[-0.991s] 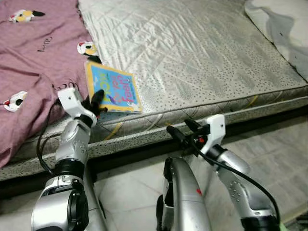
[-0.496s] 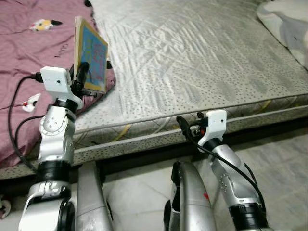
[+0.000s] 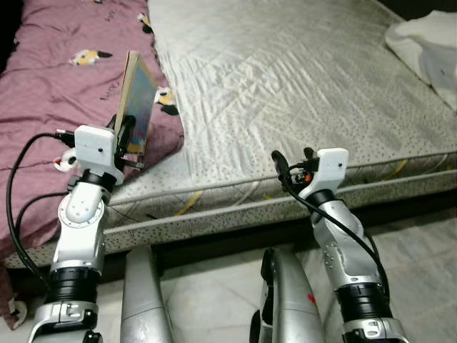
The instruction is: Clean up the room
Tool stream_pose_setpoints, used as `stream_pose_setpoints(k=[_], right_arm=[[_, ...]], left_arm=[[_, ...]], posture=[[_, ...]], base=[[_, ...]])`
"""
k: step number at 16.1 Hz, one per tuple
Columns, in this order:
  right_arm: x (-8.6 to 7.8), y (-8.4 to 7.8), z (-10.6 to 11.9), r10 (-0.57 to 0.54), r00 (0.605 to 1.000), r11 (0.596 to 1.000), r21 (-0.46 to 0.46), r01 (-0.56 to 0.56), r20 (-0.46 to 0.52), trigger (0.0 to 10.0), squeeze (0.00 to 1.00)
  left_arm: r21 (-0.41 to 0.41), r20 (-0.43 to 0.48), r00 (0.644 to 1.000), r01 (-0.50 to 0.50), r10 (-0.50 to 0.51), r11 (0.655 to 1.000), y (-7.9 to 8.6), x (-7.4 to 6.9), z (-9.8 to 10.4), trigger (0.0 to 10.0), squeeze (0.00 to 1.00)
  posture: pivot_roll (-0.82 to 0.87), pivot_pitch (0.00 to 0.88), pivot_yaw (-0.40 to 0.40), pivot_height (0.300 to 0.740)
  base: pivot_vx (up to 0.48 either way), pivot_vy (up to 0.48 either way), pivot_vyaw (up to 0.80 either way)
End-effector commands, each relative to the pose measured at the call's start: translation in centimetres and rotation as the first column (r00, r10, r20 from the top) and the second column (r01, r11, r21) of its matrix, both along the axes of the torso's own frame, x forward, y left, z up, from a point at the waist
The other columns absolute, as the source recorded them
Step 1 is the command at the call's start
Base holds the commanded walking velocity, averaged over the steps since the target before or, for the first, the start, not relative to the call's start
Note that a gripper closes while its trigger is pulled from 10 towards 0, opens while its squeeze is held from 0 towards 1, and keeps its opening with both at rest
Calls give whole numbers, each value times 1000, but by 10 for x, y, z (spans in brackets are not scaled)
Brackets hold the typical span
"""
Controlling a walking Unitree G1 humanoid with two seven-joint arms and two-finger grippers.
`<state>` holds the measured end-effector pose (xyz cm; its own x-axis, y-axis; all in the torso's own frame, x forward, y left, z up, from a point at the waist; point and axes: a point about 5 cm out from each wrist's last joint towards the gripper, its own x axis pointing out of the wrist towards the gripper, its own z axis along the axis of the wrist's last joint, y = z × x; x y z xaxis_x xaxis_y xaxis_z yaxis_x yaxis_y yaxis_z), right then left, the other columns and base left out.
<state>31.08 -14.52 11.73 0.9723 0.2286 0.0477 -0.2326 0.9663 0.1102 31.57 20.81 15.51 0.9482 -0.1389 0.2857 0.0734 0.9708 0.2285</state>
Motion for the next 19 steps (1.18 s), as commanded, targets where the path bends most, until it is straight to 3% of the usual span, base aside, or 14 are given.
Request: stream_pose_setpoints(k=[1,2,3,5,6,7,10,13,15,19], right_arm=[[2,-4,0,-21,1000,1000,1,21,3,10000,0],[6,-5,3,-28,999,1000,4,28,18,10000,0],[8,-6,5,-32,999,999,5,32,25,10000,0],[5,-7,5,-36,999,999,8,36,34,10000,0],[4,-7,5,-36,999,999,8,36,35,10000,0],[-1,-9,6,-52,998,998,26,51,35,10000,0],[-3,-8,12,-77,996,996,58,73,54,10000,0],[-4,-13,10,-98,994,994,56,96,53,10000,0],[-11,-20,7,-140,989,990,40,139,43,10000,0],[-24,-16,-9,-136,991,990,18,137,-15,10000,0]], left_arm=[[10,26,1000,-11,11,1000,-1,-1,3,0,0],[12,9,1000,-23,23,1000,-4,-5,-5,2235,0],[8,-8,1000,-23,23,1000,-6,-7,-11,3216,0],[-10,-32,999,-17,17,1000,-11,-10,-17,4235,0],[-9,-32,999,-16,16,1000,-11,-10,-17,4235,0],[-3,-63,998,-14,14,1000,-13,-9,-23,10000,0],[-24,-95,995,-22,20,999,-12,-4,-20,10000,0],[-6,-135,991,-14,13,1000,-13,-14,-34,10000,0],[-27,-170,985,-19,14,999,-19,-21,-43,10000,0],[-11,-194,981,-18,15,1000,-27,-23,-48,10000,0]], posture=[[29,0,-39,582],[20,0,-36,597],[16,0,-37,607],[2,0,-35,637],[-6,0,-33,642],[-23,0,-16,662],[-10,0,-14,697],[-34,0,-2,737],[-44,0,2,740],[-33,11,-31,740]], base=[[0,0,0],[0,0,0],[0,0,0],[0,0,0],[0,0,0],[0,0,0],[0,0,0],[0,0,0],[0,0,0],[0,0,0]])
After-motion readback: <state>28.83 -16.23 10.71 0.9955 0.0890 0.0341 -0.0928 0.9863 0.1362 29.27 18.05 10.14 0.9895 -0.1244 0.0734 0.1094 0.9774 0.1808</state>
